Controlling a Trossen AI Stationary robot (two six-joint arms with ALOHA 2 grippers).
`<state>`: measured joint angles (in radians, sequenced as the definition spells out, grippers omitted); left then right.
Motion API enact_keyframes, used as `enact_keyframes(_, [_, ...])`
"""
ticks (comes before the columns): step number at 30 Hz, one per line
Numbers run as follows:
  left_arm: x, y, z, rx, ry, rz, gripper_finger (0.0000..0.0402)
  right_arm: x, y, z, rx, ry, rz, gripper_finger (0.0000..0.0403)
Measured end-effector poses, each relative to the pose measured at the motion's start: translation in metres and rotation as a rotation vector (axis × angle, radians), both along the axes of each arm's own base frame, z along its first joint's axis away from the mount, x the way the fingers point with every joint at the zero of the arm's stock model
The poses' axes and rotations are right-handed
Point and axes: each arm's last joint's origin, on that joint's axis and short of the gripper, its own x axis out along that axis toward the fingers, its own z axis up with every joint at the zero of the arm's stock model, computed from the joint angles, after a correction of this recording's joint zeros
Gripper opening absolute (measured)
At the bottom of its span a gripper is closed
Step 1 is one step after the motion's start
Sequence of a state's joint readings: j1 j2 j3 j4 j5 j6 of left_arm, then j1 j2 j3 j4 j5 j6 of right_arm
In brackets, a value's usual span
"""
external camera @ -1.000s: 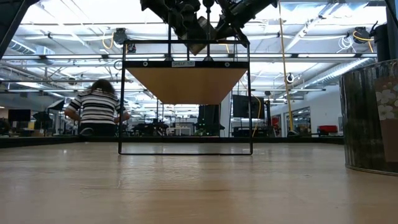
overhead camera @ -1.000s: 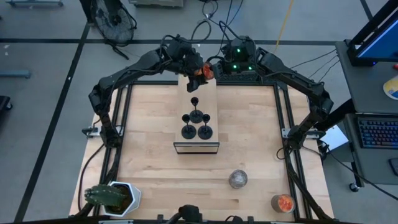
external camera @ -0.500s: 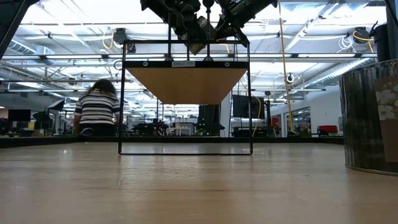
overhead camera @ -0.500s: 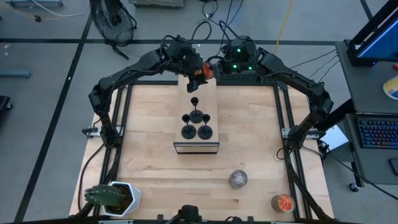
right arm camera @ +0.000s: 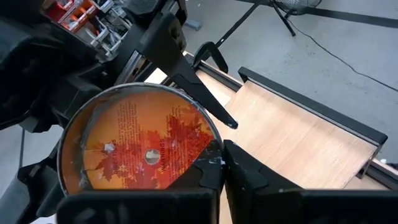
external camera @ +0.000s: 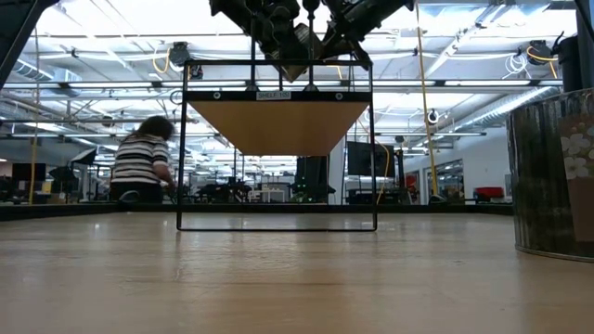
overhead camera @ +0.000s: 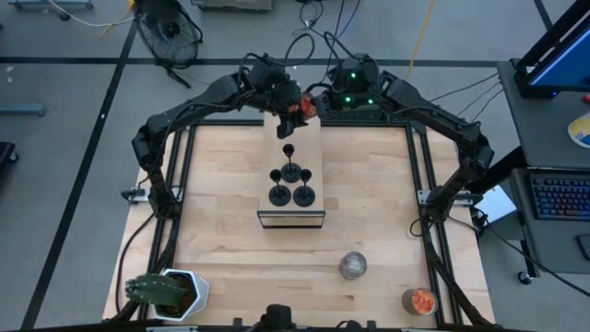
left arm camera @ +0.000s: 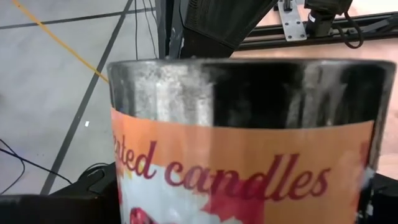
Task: Pick & Place candle stick holders
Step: Put the top orange scented candle on the shelf
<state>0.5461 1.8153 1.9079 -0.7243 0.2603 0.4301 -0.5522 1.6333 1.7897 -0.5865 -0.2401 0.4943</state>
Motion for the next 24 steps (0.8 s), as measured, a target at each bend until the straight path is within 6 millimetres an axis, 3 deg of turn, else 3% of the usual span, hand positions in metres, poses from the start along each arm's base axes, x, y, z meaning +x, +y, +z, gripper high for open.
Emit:
enact_keyframes(14, [-0.029,0.033,-0.002,-0.038,0.052,0.177,0.0349,0.0,-0.003,0.004,-0.028,-0.032,0.011,0.0066])
enact_keyframes(20, [-0.045,0.052,-0.002,-0.121,0.015,0.194,0.0348,-0.012,-0.003,0.012,-0.081,-0.031,0.007,0.0074])
enact_keyframes(24, [-0.048,0.06,-0.014,-0.191,-0.004,0.188,0.0348,-0.025,-0.001,0.019,-0.103,-0.005,-0.001,0.007])
